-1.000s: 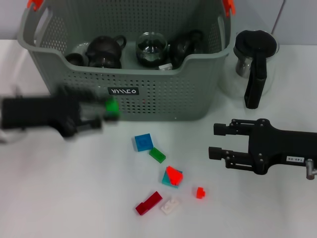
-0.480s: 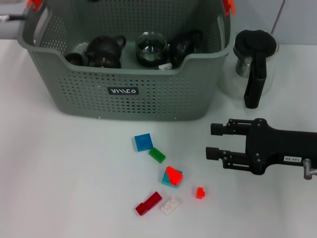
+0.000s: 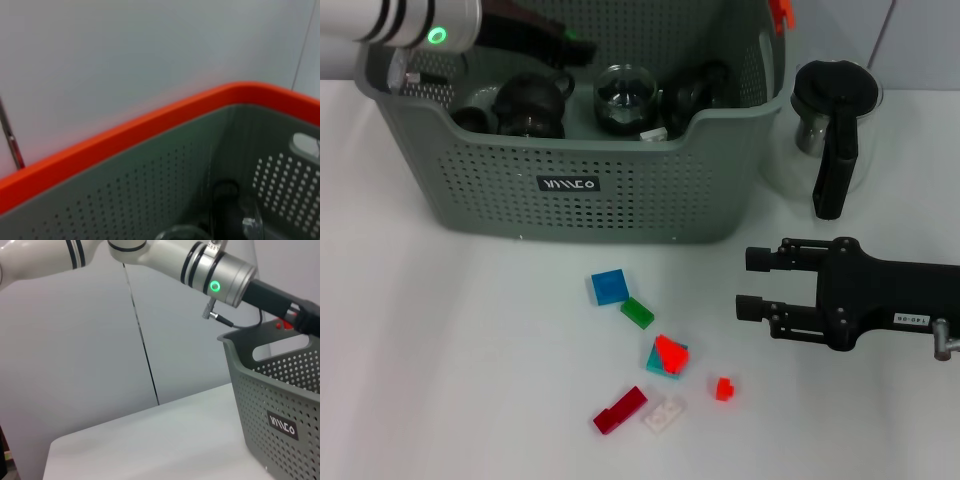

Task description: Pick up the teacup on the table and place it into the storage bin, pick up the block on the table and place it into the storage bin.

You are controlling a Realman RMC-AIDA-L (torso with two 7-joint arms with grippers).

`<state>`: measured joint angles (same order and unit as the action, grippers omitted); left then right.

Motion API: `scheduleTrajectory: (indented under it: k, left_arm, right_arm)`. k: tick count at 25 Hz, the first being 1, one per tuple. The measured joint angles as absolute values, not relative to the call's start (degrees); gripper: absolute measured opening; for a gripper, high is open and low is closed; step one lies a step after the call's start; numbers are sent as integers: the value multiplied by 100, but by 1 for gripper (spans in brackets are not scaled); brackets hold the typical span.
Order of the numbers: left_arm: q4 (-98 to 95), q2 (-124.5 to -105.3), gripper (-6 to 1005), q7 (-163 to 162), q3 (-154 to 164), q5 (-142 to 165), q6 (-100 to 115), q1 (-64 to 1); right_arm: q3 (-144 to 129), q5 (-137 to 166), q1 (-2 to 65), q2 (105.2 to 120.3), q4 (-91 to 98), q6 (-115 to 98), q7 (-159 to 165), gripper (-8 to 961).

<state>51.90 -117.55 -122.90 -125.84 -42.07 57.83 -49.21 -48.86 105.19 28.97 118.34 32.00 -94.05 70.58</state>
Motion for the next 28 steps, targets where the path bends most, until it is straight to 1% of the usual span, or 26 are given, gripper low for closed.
scheduleTrajectory:
  k: [2,4,6,7,9,12,14,16,19,21,22,24,25,28]
  left_arm:
    - [5394,-11848,455,-12338,-12632,-4130,5786,-4881]
    - [5902,-11980,536,-12335,-12728,-4285,5911,-4678]
    - [6904,-12170,617,-12204,-12873,-4794,6277,-4190]
    - [7215,-12217,658,-12143,-12914,-4985,6400,-4027]
    - [7969,-12301,694,-11880,-13012,-5668,6889,-3437]
    - [8388,-12343,747,-11227,-13321,-6537,7640,-2706]
    - [8244,-12374,783,-10328,-13713,-7049,8384,-2265]
    - [7831,-12360,818,-9316,-14051,-7240,9241,-1988]
    - [6830,-12180,864,-7998,-14292,-7178,10365,-1777]
    - [6211,-12079,886,-7434,-14269,-7043,10655,-1727]
    - [5948,-12063,896,-7228,-14254,-6941,10641,-1722]
    - [5452,-12096,917,-6741,-14226,-6617,10495,-1741]
    - [5345,-12131,899,-6568,-14208,-6477,10399,-1761]
    - [5045,-12345,845,-5945,-14082,-5978,9988,-1841]
  right_arm:
    - [-4886,10517,2903,11833,3213,-9405,7058,645]
    - [-4886,10514,2912,11831,3218,-9405,7058,645]
    - [-4886,10513,2917,11828,3219,-9407,7058,645]
    - [-4887,10514,2921,11822,3218,-9403,7058,645]
    - [-4887,10512,2921,11810,3216,-9404,7058,645]
    - [-4872,10511,2920,11804,3235,-9405,7058,646]
    - [-4848,10511,2920,11803,3241,-9406,7057,646]
    - [-4835,10511,2921,11803,3236,-9404,7050,646]
    - [-4825,10512,2926,11808,3230,-9377,7029,646]
    - [-4824,10516,2928,11818,3234,-9370,7032,646]
    - [-4825,10520,2931,11820,3234,-9363,7037,645]
    - [-4825,10524,2934,11817,3219,-9348,7046,644]
    - [-4825,10523,2933,11813,3212,-9345,7052,644]
    - [-4825,10517,2923,11803,3197,-9342,7057,644]
